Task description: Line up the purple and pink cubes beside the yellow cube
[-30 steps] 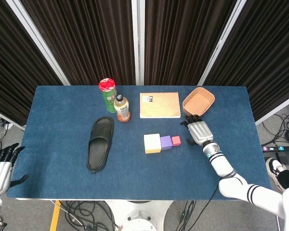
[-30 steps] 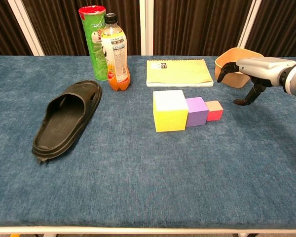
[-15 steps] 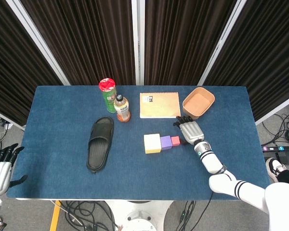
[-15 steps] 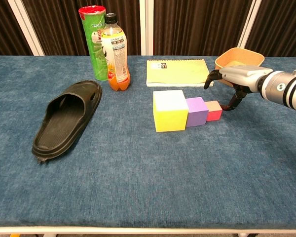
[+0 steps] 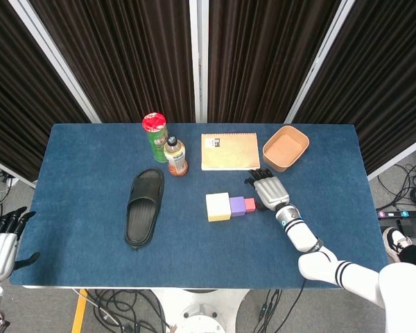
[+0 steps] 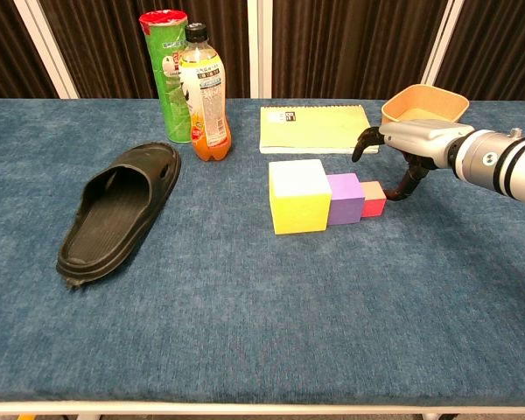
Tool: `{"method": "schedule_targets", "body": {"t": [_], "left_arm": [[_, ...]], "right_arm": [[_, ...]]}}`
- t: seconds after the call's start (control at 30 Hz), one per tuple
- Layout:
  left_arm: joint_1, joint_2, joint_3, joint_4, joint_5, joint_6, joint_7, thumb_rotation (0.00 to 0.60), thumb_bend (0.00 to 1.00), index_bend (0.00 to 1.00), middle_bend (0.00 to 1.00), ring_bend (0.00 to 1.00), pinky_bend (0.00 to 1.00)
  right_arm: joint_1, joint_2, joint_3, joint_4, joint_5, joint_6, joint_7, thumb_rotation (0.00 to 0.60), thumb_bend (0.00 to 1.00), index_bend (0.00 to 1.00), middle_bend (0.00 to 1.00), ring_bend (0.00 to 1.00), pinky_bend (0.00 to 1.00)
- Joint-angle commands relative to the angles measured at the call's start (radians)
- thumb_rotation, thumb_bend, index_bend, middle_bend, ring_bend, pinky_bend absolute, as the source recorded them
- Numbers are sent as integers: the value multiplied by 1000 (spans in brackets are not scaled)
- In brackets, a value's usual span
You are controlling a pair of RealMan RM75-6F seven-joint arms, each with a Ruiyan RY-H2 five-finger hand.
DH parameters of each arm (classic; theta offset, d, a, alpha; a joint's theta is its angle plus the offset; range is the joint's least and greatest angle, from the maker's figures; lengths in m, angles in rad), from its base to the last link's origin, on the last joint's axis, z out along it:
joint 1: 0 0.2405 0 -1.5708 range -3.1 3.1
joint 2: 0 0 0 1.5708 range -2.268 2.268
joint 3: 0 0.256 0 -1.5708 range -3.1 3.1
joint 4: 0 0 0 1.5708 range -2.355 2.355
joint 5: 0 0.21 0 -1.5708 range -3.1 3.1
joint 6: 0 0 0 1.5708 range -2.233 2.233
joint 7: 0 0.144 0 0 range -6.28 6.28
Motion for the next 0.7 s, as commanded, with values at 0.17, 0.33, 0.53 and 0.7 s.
{"method": "schedule_targets", "body": {"t": [0.17, 0.33, 0.53, 0.7], "left_arm": [[0, 0, 0, 0, 2, 2, -1, 600, 4, 216, 216, 149, 169], [-5, 0, -5, 0, 10, 8, -3, 600, 4, 215, 216, 149, 169], [-25, -1, -23, 9, 5, -7, -7, 600, 4, 216, 215, 149, 169], [-41, -18, -38, 13, -4, -13, 15, 600, 4, 215, 216, 149, 169]], "right_arm": [[-15, 25, -5, -29, -1, 25, -10, 600, 242, 215, 42, 0, 0], [-56, 96, -16, -110, -18, 87, -14, 600, 253, 202, 41, 0, 0], [-200, 301, -51, -340, -130, 304, 44, 600, 264, 198, 57, 0, 0], [-378, 447, -130, -478, -290, 579, 87, 600, 263, 171, 76, 0, 0]]}}
